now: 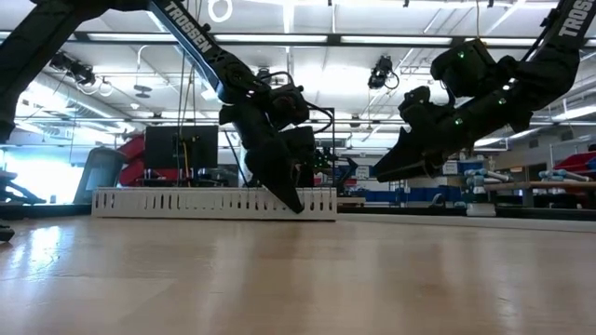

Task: Ziptie cables
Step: Close the white cable duct lid

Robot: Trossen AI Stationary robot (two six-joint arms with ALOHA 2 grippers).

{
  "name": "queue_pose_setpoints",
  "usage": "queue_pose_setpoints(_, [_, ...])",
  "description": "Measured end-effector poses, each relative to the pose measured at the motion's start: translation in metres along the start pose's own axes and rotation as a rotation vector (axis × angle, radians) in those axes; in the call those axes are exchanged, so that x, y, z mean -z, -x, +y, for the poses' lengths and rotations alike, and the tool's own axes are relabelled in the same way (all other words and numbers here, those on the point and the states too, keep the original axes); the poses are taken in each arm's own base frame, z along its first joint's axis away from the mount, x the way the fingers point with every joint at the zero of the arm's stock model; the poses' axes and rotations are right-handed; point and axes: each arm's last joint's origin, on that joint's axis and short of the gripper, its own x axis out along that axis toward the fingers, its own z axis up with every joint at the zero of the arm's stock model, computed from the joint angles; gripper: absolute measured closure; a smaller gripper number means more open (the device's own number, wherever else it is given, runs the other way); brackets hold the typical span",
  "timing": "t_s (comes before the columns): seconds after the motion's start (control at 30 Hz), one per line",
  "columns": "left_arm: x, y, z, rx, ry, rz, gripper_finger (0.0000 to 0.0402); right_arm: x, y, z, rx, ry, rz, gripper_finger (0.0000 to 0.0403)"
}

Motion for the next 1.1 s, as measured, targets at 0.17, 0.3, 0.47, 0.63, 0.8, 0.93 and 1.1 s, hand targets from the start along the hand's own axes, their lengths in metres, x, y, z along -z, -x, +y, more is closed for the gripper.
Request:
queue_pose_setpoints(0.17, [-0.003, -0.003, -0.007, -0.028, -0.037, 0.015, 0.0094, 0.0, 0.0, 0.0, 0.0, -0.002, 0.0, 0.0202])
queue_pose_setpoints(0.3, [-0.005, -0.005, -0.011, -0.067, -0.085, 0.023, 0.0068, 0.0, 0.0, 0.0, -0.001, -0.008, 0.001, 0.0202])
queue_pose_setpoints(0.47, [-0.013, -0.006, -0.015, -0.09, -0.086, -0.025, 0.0058, 0.0, 0.0, 0.0, -0.009, -0.01, 0.003, 0.0203])
queue_pose_setpoints(0.63, [-0.02, -0.007, -0.015, -0.108, -0.089, -0.088, 0.0057, 0.0, 0.0, 0.001, -0.011, -0.009, 0.004, 0.0204])
queue_pose_setpoints(0.8, [-0.021, -0.007, -0.016, -0.095, -0.089, -0.096, 0.0057, 0.001, 0.0, 0.003, -0.02, -0.02, 0.007, 0.0205])
queue_pose_setpoints(0.93, [-0.023, -0.007, -0.017, -0.056, -0.097, -0.125, 0.0057, 0.001, 0.0, 0.005, -0.029, -0.016, 0.009, 0.0204])
queue_pose_setpoints(1.1, [-0.028, -0.007, -0.018, -0.065, -0.116, -0.166, 0.0065, 0.001, 0.0, 0.005, -0.028, -0.016, 0.009, 0.0206])
